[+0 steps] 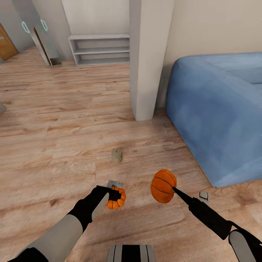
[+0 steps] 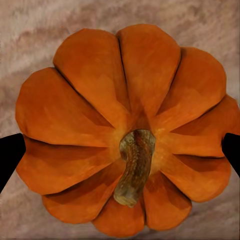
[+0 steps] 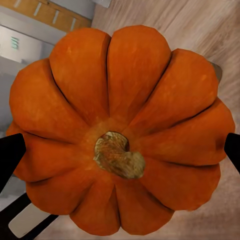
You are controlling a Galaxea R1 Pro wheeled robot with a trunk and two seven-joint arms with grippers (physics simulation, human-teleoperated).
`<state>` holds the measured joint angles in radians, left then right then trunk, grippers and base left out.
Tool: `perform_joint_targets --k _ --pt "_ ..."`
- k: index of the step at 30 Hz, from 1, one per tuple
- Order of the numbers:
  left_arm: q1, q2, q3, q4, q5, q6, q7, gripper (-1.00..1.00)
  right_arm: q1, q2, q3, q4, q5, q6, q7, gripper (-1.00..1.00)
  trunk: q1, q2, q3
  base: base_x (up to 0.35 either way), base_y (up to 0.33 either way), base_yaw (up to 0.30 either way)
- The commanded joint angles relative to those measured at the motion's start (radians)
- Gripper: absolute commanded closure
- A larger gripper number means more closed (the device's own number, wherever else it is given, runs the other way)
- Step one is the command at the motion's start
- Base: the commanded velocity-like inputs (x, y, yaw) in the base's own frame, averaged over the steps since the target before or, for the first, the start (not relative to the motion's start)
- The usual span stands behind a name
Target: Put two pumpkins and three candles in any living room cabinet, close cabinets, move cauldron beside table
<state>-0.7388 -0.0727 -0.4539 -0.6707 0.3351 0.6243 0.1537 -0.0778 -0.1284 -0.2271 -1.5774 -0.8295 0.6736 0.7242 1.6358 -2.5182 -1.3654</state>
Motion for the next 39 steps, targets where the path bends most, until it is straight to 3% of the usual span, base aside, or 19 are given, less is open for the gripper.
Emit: perform_joint_targets --k 1,11,27,39 --pt "-0.001 0.001 -0.004 -0.002 0.01 0.007 0.007 1.0 0.0 0.0 -0.001 0.0 -0.006 0.007 0.001 1.0 -0.001 0.0 0.003 -0.007 0.001 0.0" --pt "-0.001 0.005 0.001 -0.075 0.008 0.057 0.01 1.0 0.0 0.003 0.0 0.0 0.001 0.007 0.0 1.0 -0.005 0.002 0.042 -0.001 0.0 0.0" --pt "-0.002 0.002 0.001 -0.073 0.004 0.092 0.007 1.0 0.0 0.006 0.001 0.005 0.012 0.003 -0.016 1.0 -0.012 0.006 0.104 0.0 0.0 0.0" --pt "-0.002 0.004 0.001 -0.071 0.004 0.107 0.007 1.0 -0.002 0.008 0.012 0.007 0.014 -0.003 -0.223 1.0 -0.018 0.009 0.15 0.0 0.0 0.0"
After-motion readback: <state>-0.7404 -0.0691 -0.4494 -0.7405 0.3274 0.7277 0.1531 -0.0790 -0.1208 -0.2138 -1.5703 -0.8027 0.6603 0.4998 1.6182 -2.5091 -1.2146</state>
